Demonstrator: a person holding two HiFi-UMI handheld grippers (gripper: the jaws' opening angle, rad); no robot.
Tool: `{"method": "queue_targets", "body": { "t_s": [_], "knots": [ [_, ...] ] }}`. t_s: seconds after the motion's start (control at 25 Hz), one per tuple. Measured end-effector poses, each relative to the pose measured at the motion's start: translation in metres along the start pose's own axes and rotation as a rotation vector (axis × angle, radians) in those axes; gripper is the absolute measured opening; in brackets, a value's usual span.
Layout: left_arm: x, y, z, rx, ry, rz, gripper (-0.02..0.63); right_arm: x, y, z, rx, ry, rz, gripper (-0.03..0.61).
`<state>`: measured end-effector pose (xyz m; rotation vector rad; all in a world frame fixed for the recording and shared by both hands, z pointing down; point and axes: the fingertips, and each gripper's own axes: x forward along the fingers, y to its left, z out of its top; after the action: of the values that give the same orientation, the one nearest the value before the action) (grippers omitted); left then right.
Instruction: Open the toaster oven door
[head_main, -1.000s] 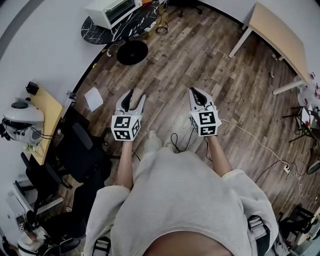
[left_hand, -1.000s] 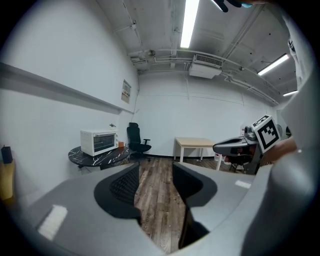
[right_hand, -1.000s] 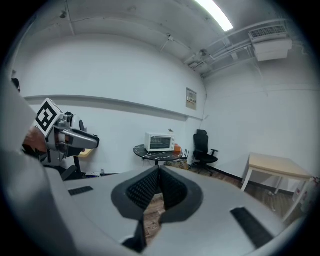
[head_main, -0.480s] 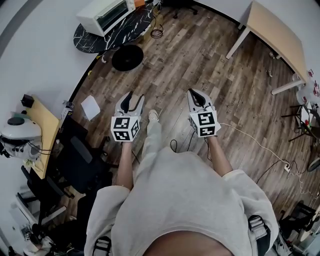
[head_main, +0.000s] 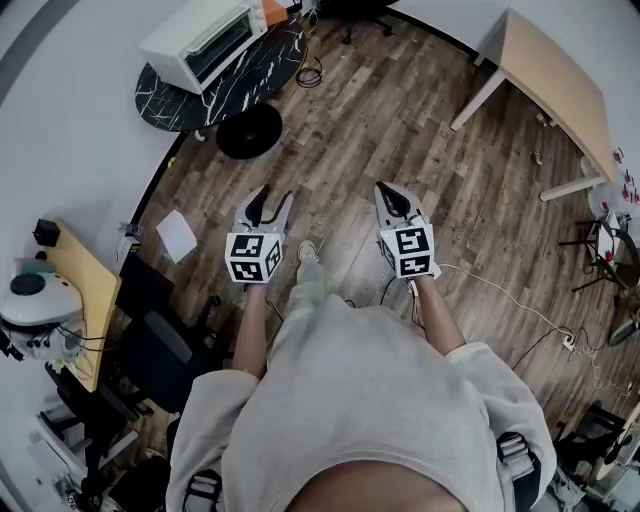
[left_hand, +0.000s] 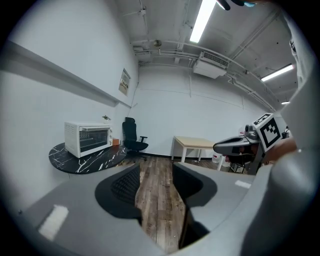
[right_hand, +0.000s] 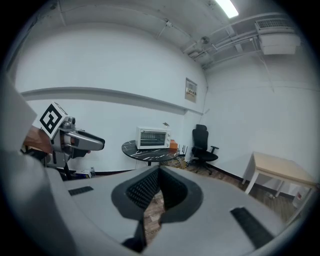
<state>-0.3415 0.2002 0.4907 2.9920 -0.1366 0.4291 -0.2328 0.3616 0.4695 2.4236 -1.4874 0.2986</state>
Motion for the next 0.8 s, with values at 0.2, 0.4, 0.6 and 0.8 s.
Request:
{"method": "queue_targets", "body": {
  "t_s": [0.2, 0.4, 0.6, 0.8],
  "knots": [
    [0.047, 0.048, 0.025, 0.005, 0.008, -0.017, 0.196, 0.062, -0.018, 0.026, 0.001, 0.009, -0.008, 0.014],
    [0.093, 0.095, 0.044, 0.003, 0.017, -0.037, 0.196, 0.122, -0.035, 0.049, -0.006, 0.017, -0.022, 0.012],
    [0.141, 0.129, 0.065, 0.016, 0.019, -0.066, 0.196, 0.169, -0.057, 0.062, -0.007, 0.026, -0.046, 0.014],
    [0.182, 0.155, 0.083, 0.031, 0.020, -0.091, 0.196, 0.207, -0.080, 0.070, 0.003, 0.034, -0.075, 0.014]
  ]
}}
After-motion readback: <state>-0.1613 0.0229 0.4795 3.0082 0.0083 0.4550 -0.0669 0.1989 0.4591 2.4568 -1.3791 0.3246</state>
